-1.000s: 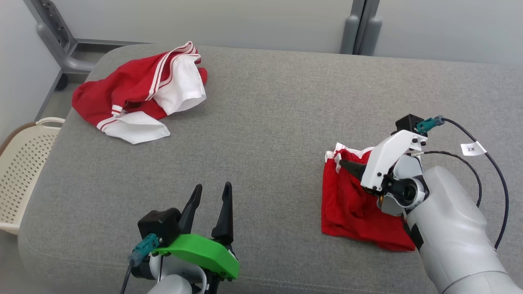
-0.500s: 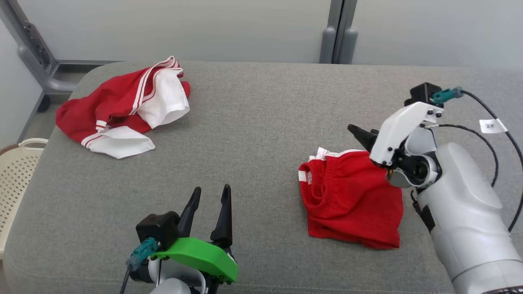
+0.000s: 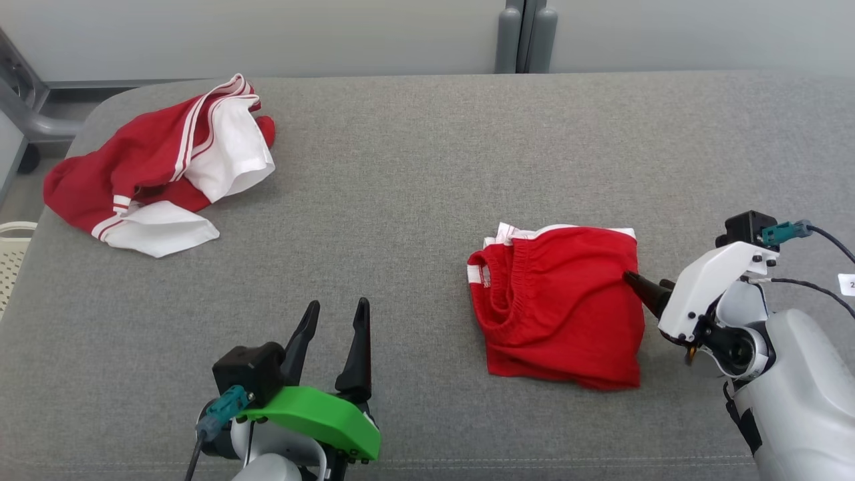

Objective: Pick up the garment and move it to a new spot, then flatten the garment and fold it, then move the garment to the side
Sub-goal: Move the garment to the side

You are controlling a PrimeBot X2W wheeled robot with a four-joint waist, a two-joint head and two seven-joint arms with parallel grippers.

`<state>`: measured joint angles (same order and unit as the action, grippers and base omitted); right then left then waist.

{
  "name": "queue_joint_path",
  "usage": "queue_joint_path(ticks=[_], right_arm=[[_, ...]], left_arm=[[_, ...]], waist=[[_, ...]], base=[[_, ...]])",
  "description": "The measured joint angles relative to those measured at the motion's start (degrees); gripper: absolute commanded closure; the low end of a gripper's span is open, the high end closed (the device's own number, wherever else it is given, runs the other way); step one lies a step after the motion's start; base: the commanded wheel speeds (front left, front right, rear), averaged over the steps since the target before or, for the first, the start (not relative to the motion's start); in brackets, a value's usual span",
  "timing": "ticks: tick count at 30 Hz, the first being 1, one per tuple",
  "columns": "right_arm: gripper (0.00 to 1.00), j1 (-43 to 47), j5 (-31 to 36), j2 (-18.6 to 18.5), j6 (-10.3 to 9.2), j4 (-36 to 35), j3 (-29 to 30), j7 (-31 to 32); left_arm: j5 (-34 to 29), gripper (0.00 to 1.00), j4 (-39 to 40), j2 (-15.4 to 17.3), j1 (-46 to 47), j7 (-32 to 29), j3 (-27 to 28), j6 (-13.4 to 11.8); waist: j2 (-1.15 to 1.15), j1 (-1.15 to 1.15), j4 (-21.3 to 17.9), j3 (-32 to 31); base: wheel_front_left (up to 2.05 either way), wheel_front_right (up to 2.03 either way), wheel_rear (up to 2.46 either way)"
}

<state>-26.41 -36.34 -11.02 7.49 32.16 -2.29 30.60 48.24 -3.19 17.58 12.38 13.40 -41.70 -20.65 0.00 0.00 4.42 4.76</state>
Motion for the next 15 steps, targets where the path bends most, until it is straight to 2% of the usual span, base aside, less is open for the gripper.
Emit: queue_joint_path(ticks=[9,15], right_arm=[[0.0,0.41,-1.23,2.1,-0.01,4.2,2.37,-2.99],[0.0,-0.38,-2.04,2.72,0.0,7.14,1.71,-4.64]], left_arm=[[-0.59,0.0,0.33,0.89,0.64,-0.82,-0.43,-0.38],[-0.85,0.0,0.68,1.2,0.65,-1.0,-0.58,-0.53]], waist=[[0.0,0.0,2.08,1.95],[0.0,0.0,3.75,2.46]], base=[[0.0,0.0,0.0],[0.0,0.0,0.0]])
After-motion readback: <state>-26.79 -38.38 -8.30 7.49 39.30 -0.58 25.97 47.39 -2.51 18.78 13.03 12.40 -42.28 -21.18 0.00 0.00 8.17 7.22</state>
